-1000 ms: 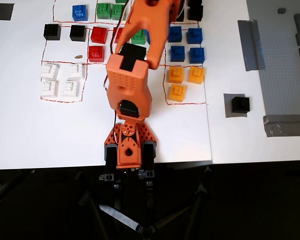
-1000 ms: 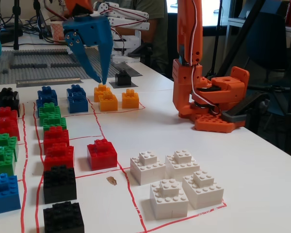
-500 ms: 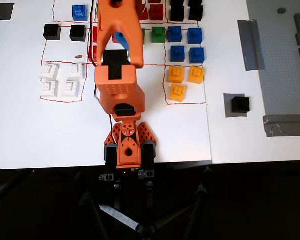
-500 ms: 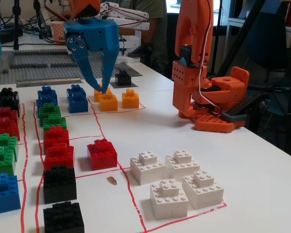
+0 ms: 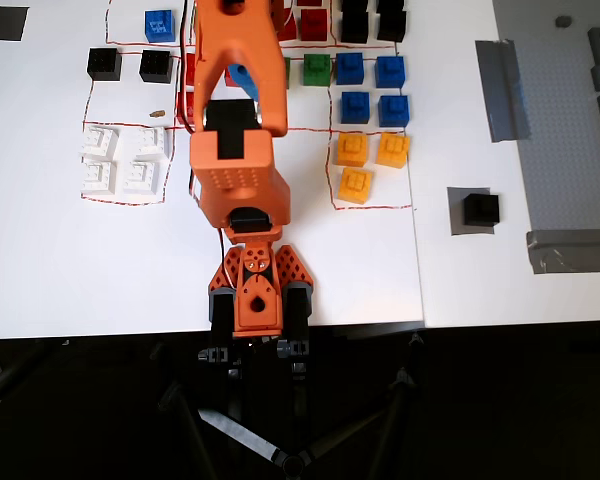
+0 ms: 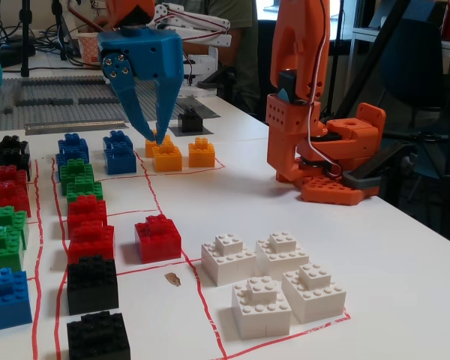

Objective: Grab the block and put it in the grey marker

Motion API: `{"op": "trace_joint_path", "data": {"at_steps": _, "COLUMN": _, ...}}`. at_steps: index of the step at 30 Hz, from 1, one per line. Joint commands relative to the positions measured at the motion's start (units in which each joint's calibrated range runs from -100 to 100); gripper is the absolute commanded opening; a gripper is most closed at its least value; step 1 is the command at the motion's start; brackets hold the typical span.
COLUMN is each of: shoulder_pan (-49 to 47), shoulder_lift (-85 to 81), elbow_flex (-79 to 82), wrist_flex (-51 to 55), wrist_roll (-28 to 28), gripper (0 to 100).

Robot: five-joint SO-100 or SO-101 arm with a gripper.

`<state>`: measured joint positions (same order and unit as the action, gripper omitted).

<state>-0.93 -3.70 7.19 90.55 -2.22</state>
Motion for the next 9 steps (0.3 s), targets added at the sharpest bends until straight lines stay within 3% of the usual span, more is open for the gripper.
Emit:
{"op": "trace_joint_path", "data": {"at_steps": 1, "shoulder_pan": -2.5, "shoulder_lift": -4.2, "elbow_flex": -5.1, "wrist_flex": -0.5, "wrist_roll": -0.4, "gripper": 0}}
{"op": "trace_joint_path", "data": {"at_steps": 9, "shoulder_pan": -2.4, "shoulder_lift": -4.3, "elbow_flex": -4.7, "wrist_flex": -0.5, "wrist_roll": -0.3, "gripper": 0}}
